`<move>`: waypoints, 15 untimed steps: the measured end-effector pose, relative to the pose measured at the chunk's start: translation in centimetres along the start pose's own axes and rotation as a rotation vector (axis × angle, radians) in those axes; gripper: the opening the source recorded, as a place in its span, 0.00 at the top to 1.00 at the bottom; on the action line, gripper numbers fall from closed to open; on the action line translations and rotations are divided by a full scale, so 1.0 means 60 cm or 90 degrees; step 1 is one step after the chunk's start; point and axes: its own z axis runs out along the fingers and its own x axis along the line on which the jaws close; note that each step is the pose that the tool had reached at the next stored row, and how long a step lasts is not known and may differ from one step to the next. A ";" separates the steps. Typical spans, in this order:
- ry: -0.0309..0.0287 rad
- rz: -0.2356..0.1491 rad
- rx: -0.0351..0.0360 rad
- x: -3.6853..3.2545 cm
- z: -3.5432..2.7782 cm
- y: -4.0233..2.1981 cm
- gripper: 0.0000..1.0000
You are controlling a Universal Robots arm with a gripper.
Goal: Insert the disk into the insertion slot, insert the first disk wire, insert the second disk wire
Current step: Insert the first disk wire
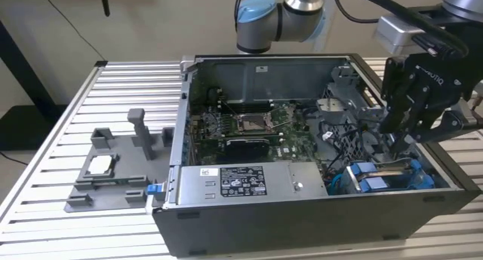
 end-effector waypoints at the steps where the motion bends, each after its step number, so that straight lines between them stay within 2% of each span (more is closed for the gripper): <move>1: 0.0003 0.000 0.0112 -0.002 0.000 0.000 0.60; 4: 0.0024 -0.001 0.0399 -0.015 0.000 0.000 0.60; 6: 0.0048 -0.001 0.0539 -0.026 0.000 0.000 0.60; 7: 0.0082 -0.002 0.0606 -0.031 0.001 0.000 0.60; 8: 0.0126 -0.003 0.0658 -0.034 0.001 0.000 0.60; 10: 0.0259 -0.005 0.0741 -0.041 0.002 0.000 0.60; 12: 0.0407 -0.008 0.0768 -0.045 0.003 0.000 0.60; 15: 0.0573 -0.009 0.0809 -0.054 0.005 0.000 0.60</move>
